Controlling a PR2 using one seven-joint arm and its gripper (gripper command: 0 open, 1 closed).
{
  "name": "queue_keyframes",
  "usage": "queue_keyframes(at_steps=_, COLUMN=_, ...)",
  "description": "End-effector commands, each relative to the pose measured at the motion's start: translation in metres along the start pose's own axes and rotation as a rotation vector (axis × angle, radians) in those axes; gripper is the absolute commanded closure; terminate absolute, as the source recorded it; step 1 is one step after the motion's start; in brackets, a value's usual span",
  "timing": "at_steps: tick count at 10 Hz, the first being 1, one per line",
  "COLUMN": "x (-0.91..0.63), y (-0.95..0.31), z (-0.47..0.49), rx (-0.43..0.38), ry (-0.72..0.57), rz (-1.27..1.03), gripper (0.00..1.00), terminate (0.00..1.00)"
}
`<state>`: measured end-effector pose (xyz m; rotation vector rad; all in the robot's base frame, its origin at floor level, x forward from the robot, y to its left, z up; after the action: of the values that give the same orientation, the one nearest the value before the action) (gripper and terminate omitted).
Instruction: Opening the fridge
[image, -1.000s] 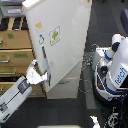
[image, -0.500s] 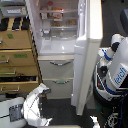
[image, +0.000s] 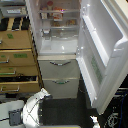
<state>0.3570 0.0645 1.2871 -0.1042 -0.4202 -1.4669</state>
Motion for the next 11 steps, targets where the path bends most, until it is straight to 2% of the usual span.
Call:
queue_keyframes(at_steps=1, x=-0.141, y=0.088, z=-0.082, rx=0.028, ry=-0.036, rz=0.408, gripper=0.0, terminate=0.0)
queue_keyframes(at_steps=3, x=-0.192, y=0.109, z=-0.099, rx=0.066, ry=-0.031, rz=0.547, gripper=0.0, terminate=0.0)
queue_keyframes(at_steps=4, x=-0.212, y=0.113, z=-0.122, rx=0.124, ry=0.026, rz=0.602, gripper=0.0, terminate=0.0)
queue_keyframes(at_steps=5, x=-0.219, y=0.116, z=-0.133, rx=0.145, ry=0.035, rz=0.638, gripper=0.0, terminate=0.0)
queue_keyframes(at_steps=11, x=-0.259, y=0.127, z=-0.232, rx=0.144, ry=0.088, rz=0.823, gripper=0.0, terminate=0.0)
